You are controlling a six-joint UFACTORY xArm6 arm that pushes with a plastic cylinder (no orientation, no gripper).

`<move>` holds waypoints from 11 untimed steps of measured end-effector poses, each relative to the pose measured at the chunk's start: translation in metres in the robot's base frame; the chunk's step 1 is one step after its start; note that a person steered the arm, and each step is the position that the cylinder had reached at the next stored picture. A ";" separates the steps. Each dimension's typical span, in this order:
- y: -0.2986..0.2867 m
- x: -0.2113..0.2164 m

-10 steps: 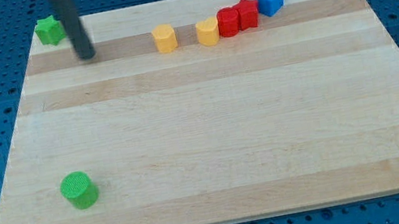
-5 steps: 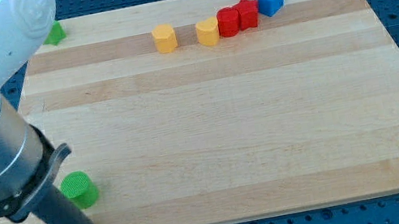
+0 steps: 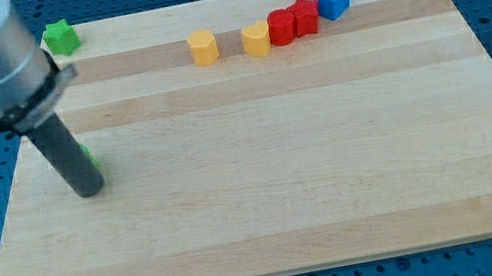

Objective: Move the green circle into the green star

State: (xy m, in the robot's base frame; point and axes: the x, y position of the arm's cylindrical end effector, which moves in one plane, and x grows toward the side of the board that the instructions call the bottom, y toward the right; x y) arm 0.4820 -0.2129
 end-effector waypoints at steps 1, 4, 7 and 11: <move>-0.025 -0.026; -0.035 -0.110; -0.047 -0.197; -0.042 -0.179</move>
